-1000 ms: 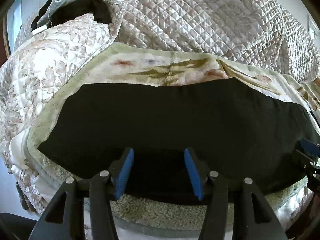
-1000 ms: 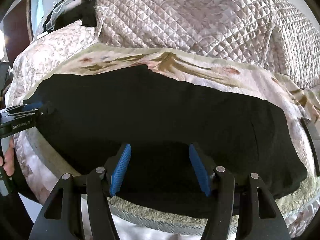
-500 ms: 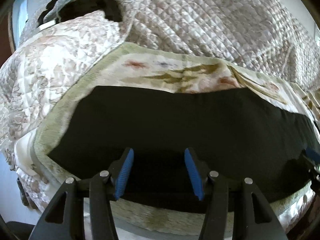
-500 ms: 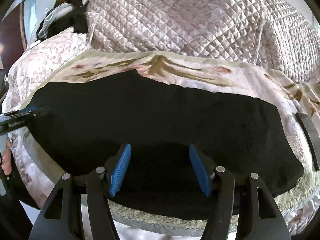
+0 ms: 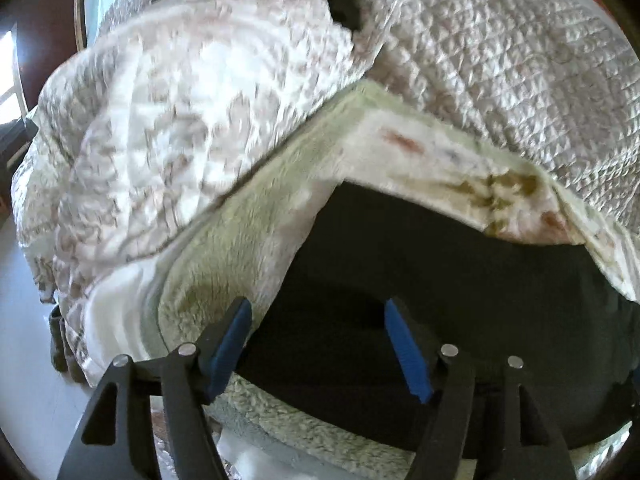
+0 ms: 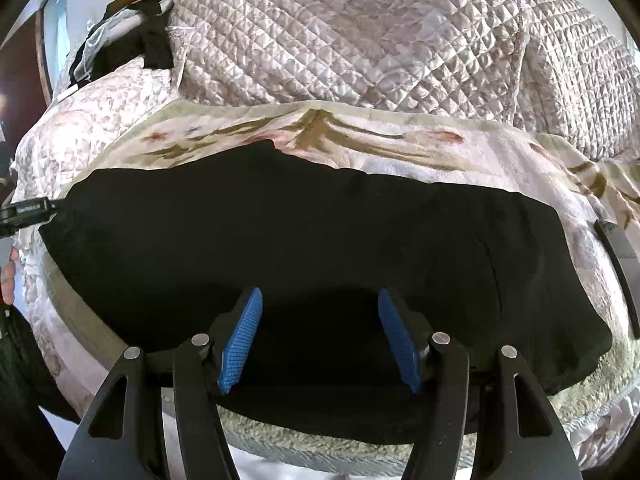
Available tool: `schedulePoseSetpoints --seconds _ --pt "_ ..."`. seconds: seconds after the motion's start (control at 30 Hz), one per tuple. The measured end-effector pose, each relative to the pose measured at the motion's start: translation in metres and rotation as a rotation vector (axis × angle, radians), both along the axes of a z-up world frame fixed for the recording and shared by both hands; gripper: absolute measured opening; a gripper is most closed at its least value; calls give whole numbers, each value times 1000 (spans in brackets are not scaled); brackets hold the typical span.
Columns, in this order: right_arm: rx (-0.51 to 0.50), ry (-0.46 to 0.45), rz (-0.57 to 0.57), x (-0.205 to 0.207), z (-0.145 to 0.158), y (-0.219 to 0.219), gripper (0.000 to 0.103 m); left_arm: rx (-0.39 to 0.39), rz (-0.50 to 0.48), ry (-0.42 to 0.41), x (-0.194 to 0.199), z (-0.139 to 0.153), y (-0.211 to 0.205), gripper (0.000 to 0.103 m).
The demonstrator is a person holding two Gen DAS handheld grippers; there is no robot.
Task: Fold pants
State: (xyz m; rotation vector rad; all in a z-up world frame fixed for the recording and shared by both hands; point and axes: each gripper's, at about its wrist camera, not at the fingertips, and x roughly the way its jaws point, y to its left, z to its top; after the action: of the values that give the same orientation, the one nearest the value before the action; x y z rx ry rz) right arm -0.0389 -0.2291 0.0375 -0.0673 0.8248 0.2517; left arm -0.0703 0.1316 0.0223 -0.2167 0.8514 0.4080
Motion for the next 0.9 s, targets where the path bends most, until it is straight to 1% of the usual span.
schedulePoseSetpoints --seconds 0.07,0.13,0.23,0.3,0.33,0.37,0.4,0.47,0.53,0.6,0.7,0.83,0.9 --pt "-1 1 0 1 0 0 61 22 -3 0 1 -2 -2 77" --pt "2 1 -1 1 0 0 61 38 -3 3 5 -3 -3 81" --pt "7 3 -2 2 -1 0 61 37 -6 4 9 -6 -4 81" --pt "16 4 -3 3 0 1 61 37 -24 3 9 -6 -8 73" --pt "23 5 -3 3 0 2 61 35 -39 -2 11 -6 -10 61" --pt "27 5 -2 4 0 0 61 34 -62 -5 13 -5 -14 45" --pt "32 6 -2 4 0 0 61 43 -85 -7 15 -5 -19 39" --pt "41 8 -4 3 0 -1 61 68 -114 -2 18 -4 -28 22" --pt "50 9 -6 4 0 -3 61 56 -121 -8 20 -2 -31 14" --pt "62 10 -11 3 2 -5 61 21 -113 -25 19 1 -30 13" --pt "84 7 -20 2 4 -9 61 -90 -140 -89 14 12 -31 12" --pt "123 13 -35 3 6 -17 61 -207 -240 -174 14 36 -57 12" --pt "136 15 -44 2 8 -20 61 -268 -302 -195 19 45 -75 12"
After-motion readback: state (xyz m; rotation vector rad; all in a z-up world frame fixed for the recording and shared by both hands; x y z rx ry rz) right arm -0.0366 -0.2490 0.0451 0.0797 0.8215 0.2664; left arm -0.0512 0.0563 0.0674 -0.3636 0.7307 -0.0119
